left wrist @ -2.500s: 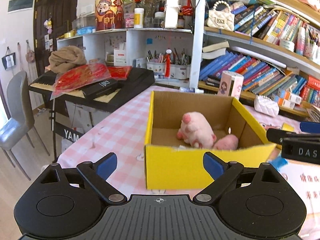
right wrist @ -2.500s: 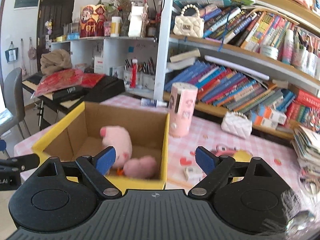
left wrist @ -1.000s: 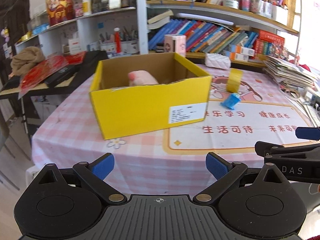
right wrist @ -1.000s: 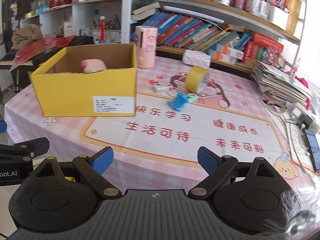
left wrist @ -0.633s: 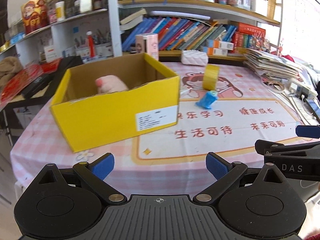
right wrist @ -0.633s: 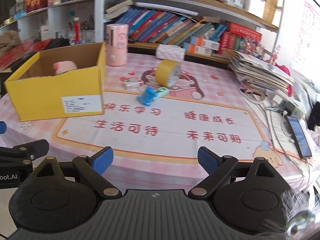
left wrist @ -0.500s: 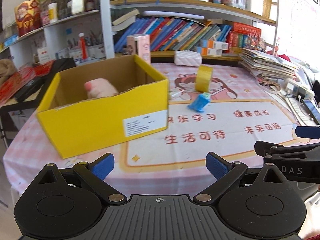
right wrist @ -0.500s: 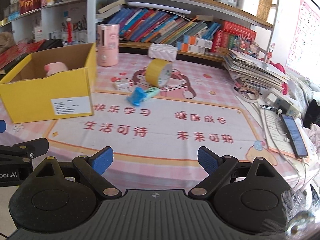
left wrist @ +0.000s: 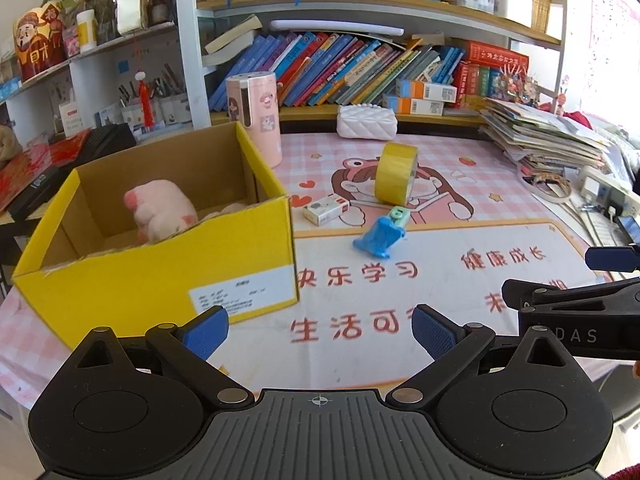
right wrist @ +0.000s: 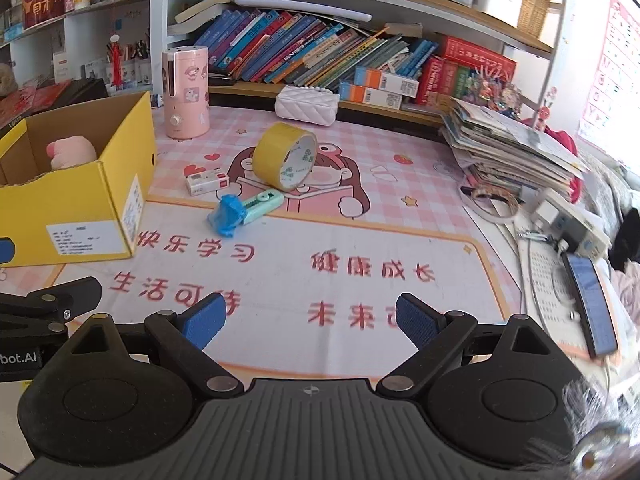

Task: Organize objects
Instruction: 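Grasp the blue toy with the left gripper while the right gripper grasps the yellow tape roll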

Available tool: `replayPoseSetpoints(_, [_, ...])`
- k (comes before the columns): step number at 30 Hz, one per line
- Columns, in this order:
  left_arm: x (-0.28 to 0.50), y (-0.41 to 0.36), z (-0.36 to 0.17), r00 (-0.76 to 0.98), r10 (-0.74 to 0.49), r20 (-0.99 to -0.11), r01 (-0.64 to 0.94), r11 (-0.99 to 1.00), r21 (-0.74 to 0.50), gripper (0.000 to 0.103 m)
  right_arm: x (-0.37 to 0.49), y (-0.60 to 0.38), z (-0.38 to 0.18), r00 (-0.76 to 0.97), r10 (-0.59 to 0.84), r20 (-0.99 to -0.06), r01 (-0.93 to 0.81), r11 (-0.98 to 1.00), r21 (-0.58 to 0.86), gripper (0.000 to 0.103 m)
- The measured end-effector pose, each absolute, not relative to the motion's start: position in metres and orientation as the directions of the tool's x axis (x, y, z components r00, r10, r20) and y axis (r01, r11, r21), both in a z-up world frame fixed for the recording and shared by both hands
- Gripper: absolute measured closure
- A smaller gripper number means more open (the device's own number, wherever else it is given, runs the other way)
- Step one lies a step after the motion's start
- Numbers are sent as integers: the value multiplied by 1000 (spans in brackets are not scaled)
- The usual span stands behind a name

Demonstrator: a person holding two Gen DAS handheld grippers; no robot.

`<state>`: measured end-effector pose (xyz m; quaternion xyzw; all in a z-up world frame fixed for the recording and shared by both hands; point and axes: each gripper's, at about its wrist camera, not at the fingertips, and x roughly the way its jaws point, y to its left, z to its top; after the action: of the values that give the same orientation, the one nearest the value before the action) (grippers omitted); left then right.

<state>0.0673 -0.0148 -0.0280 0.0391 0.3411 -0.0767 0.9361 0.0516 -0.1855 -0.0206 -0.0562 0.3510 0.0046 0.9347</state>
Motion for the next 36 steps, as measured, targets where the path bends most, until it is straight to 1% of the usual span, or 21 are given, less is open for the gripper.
replayPoseSetpoints(12, [105,-54,-31,752,-82,-654,132,991,28,3,111,-223,-27,737,33,-676,-110,991,-71,11])
replayPoseSetpoints(24, [130,-85,-35,756,-28,-654,86,995,56,4,154,-253,-34,719,119,-684,-178,984,-16,14])
replayPoseSetpoints(30, [143,-99,-40,731,-24,-682,99,992,71,6,171,-266,-35,721,148,-677,-194,981,9,27])
replayPoseSetpoints(32, [148,-102,-43,723,-19,-691,97,993,74,18,177,-270,-36,718,158,-678,-198,980,19,31])
replayPoseSetpoints(33, [151,-103,-45,715,-18,-698,97,993,74,21,181,-271,-37,714,169,-680,-205,978,28,34])
replayPoseSetpoints(35, [159,-104,-49,700,-12,-714,91,993,73,33,188,-274,-39,705,180,-686,-210,977,40,36])
replayPoseSetpoints(36, [162,-105,-51,694,-11,-720,89,994,71,35,191,-275,-40,701,183,-689,-212,976,43,36])
